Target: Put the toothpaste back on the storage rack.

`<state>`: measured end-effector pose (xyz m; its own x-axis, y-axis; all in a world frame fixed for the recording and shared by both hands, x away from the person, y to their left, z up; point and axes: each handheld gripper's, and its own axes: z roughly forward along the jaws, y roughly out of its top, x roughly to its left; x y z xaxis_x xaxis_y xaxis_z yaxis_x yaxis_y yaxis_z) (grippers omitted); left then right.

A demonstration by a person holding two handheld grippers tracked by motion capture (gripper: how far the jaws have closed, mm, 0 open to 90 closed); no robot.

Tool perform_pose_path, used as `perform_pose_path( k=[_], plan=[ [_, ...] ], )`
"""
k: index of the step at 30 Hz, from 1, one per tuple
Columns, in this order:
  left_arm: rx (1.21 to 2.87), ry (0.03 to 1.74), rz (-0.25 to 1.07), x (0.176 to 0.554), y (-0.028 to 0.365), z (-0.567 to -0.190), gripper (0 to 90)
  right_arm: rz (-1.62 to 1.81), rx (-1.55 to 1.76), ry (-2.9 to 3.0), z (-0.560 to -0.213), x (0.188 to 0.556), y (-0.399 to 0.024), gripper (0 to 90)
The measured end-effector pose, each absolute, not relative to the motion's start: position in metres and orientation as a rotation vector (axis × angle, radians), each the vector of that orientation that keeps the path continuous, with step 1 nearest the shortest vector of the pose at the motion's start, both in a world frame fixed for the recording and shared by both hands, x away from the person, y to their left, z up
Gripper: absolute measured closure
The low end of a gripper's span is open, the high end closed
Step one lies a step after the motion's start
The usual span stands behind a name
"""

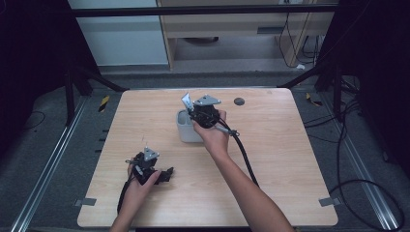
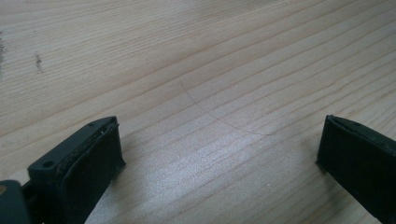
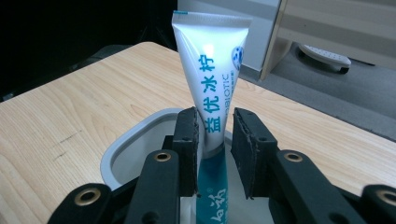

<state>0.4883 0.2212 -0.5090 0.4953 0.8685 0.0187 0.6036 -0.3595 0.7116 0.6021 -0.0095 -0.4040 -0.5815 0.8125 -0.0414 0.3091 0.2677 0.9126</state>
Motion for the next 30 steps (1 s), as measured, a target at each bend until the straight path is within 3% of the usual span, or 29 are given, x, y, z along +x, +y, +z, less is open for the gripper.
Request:
perform_pose_path(
  k=[14,30],
  plan=[
    [2.096,1.204,0.525,0.488,0.221,-0.509,0.0,1.277,0.988,2.044,-0.393,0.591,-0.017,65.1],
    [2.095,1.204,0.525,0.488,0.221,-0.509,0.0,1.250,0.995,2.106,-0.386,0.585,-0.022,49.2]
  ],
)
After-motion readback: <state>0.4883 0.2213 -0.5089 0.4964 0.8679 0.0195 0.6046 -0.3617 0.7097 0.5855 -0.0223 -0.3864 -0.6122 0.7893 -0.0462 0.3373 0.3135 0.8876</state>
